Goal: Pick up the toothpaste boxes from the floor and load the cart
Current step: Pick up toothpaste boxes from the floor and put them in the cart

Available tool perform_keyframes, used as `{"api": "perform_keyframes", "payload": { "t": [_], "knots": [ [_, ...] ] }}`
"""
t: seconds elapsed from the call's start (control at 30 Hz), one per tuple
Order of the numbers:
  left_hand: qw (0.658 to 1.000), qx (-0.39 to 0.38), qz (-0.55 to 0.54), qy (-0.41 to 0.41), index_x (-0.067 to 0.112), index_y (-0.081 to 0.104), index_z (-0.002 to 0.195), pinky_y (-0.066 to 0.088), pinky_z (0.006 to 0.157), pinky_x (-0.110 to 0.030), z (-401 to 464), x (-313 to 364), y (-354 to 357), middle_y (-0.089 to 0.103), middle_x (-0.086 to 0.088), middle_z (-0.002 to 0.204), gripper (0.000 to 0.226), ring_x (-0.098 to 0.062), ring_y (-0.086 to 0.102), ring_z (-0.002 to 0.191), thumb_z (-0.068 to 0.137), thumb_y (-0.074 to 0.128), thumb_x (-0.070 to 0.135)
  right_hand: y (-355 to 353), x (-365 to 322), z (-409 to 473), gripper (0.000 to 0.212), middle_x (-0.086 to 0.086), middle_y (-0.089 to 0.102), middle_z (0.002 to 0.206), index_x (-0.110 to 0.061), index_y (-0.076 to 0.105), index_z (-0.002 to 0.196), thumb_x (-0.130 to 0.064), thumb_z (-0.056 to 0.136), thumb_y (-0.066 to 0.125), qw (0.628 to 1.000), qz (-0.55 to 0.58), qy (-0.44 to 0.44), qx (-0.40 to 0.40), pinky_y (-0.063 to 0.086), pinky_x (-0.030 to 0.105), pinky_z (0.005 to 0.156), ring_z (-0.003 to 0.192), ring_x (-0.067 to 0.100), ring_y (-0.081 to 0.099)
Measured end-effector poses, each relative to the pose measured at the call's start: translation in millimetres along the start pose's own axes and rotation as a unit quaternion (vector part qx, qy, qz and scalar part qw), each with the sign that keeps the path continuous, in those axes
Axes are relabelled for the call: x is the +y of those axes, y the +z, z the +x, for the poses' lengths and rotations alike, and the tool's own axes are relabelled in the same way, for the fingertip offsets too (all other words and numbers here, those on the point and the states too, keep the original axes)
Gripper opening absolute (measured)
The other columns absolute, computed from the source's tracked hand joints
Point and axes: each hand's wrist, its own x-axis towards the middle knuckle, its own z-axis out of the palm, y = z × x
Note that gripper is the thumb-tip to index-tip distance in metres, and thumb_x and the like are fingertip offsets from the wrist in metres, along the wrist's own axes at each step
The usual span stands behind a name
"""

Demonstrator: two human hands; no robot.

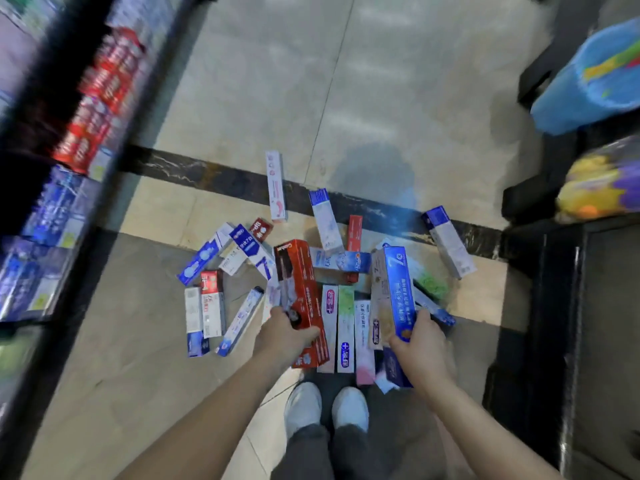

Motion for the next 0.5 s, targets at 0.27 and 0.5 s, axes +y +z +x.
{"api": "perform_keyframes", "payload": {
  "t": [0.27, 0.5],
  "knots": [
    [0.995, 0.017, -0.014, 0.095, 0.027, 0.045, 0.107, 0.051, 0.093, -0.037, -218.6, 69.2, -98.4, 0.065, -0.002, 0.118, 0.038, -0.018, 0.064, 0.102, 0.080, 0.073, 0.029, -158.6, -70.1, -165.5, 0.032, 0.005, 0.064, 0.101, -0.017, 0.045, 0.106, -0.039, 0.088, 0.059, 0.998, -0.008, -0.058, 0.040, 0.048, 0.034, 0.069, 0.092, 0.029, 0.063],
    [0.986, 0.051, -0.023, 0.154, 0.013, 0.052, 0.117, 0.051, 0.084, -0.032, -327.3, 100.0, -149.5, 0.066, -0.007, 0.115, 0.041, -0.019, 0.065, 0.094, 0.083, 0.071, 0.026, -238.2, -93.8, -263.6, 0.033, -0.003, 0.061, 0.092, -0.021, 0.045, 0.105, -0.046, 0.087, 0.058, 0.986, 0.023, -0.116, 0.117, 0.048, 0.031, 0.065, 0.075, 0.018, 0.057]
  ]
}}
